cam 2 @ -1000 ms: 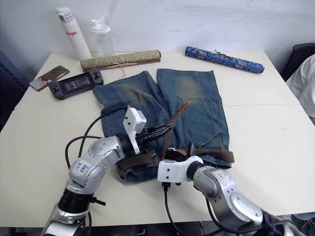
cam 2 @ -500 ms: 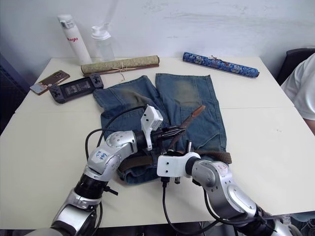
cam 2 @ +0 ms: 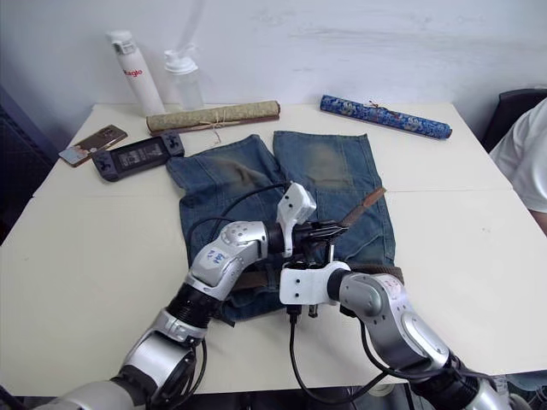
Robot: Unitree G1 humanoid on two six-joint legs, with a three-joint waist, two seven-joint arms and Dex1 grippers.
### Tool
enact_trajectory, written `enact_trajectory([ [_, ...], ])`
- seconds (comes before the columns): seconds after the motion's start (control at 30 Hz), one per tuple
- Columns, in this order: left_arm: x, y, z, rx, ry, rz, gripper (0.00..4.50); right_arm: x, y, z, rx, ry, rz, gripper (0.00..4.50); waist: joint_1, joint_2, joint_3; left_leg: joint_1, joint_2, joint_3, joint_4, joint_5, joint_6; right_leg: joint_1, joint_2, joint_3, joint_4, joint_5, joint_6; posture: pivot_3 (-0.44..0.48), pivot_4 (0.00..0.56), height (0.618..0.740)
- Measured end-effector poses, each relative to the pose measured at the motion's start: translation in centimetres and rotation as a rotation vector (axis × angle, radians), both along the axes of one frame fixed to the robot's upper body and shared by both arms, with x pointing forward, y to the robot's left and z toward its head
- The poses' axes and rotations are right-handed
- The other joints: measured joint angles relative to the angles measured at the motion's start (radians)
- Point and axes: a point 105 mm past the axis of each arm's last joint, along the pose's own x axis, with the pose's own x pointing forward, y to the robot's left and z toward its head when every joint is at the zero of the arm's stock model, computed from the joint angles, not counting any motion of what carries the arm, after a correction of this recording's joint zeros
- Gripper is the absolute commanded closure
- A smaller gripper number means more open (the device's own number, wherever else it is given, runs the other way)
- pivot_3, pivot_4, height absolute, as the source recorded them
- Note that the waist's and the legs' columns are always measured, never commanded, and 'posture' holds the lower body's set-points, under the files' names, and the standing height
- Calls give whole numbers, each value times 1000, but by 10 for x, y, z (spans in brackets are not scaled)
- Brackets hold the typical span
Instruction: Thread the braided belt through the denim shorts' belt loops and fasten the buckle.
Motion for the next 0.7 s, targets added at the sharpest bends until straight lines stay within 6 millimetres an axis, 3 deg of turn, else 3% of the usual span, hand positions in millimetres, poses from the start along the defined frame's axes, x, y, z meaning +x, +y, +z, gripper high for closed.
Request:
enact_trajectory([
  [0.5,3,-33,0,-2,56,-3,4500,-2,-9,-3,5,2,-19,4469,23,4,-4,3,0,-1,0,-5,-1,5,-2,0,-6,1,2,0,150,717],
  [0.7,2,-35,0,3,52,-11,4500,-2,-8,-4,4,-2,-14,4469,23,6,-5,3,0,-1,-1,-5,-1,5,-1,0,-7,1,2,0,150,717],
])
